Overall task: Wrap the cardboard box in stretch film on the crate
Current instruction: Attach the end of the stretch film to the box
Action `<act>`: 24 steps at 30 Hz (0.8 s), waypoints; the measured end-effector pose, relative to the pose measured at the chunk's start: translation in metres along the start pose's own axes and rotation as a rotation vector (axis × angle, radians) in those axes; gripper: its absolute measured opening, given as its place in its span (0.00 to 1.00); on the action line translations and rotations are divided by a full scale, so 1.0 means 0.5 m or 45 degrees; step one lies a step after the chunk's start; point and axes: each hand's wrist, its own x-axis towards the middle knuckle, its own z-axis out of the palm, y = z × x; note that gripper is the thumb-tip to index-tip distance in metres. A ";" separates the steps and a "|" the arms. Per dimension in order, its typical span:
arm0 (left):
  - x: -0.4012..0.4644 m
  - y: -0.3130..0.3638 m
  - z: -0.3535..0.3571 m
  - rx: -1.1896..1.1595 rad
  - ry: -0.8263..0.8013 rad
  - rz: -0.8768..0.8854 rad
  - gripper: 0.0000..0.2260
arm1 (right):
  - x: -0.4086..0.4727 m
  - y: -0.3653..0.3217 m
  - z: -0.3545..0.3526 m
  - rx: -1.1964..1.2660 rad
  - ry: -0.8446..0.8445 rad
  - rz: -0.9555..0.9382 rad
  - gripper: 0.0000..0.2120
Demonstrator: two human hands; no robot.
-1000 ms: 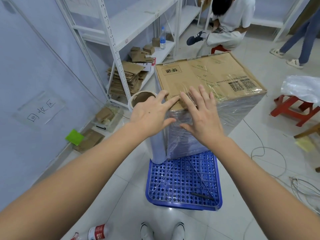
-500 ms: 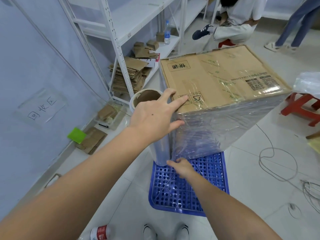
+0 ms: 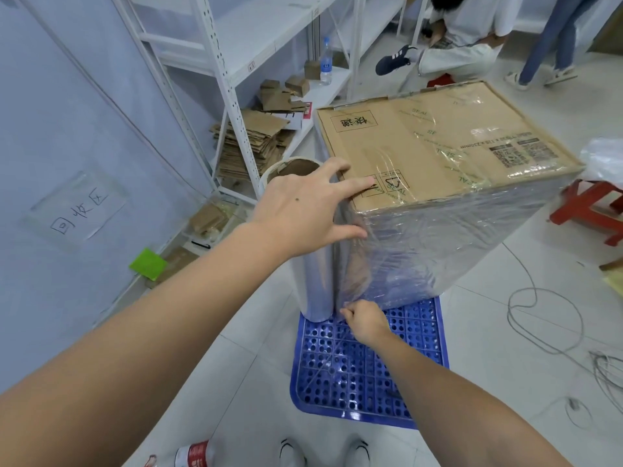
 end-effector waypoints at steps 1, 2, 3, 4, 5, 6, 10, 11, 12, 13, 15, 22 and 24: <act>0.006 -0.004 -0.003 0.005 -0.008 0.005 0.37 | -0.002 -0.003 -0.001 -0.049 0.011 -0.030 0.17; 0.011 -0.007 -0.005 0.007 -0.016 0.007 0.38 | -0.005 -0.007 -0.002 -0.087 0.020 -0.050 0.18; 0.015 -0.009 -0.006 0.010 -0.022 0.008 0.39 | -0.007 -0.008 -0.002 -0.115 0.033 -0.068 0.19; 0.017 -0.010 -0.007 0.015 -0.023 0.009 0.39 | -0.010 -0.009 -0.003 -0.156 0.052 -0.082 0.20; 0.018 -0.009 -0.008 0.022 -0.025 0.010 0.40 | -0.013 -0.007 -0.003 -0.212 0.072 -0.100 0.21; 0.018 -0.008 -0.009 0.031 -0.031 0.014 0.40 | -0.017 -0.006 -0.005 -0.291 0.090 -0.124 0.22; 0.005 -0.002 -0.010 0.074 -0.102 0.062 0.41 | -0.024 -0.013 0.008 -0.604 0.089 -0.184 0.20; 0.000 -0.003 -0.011 0.094 -0.109 0.071 0.41 | -0.024 -0.021 0.016 -0.623 0.097 -0.192 0.18; -0.003 -0.003 -0.011 0.109 -0.112 0.076 0.41 | -0.025 -0.033 0.025 -0.627 0.093 -0.191 0.17; -0.007 -0.002 -0.011 0.113 -0.121 0.074 0.40 | -0.024 -0.044 0.035 -0.616 0.090 -0.187 0.16; -0.010 0.001 -0.012 0.107 -0.166 0.067 0.40 | -0.021 -0.067 0.051 -0.584 0.080 -0.178 0.16; -0.014 -0.023 -0.004 0.164 -0.259 0.179 0.49 | -0.023 -0.063 0.060 -0.481 0.143 -0.151 0.19; -0.015 -0.025 -0.006 0.120 -0.258 0.186 0.50 | -0.029 -0.027 0.061 -0.475 0.182 -0.131 0.19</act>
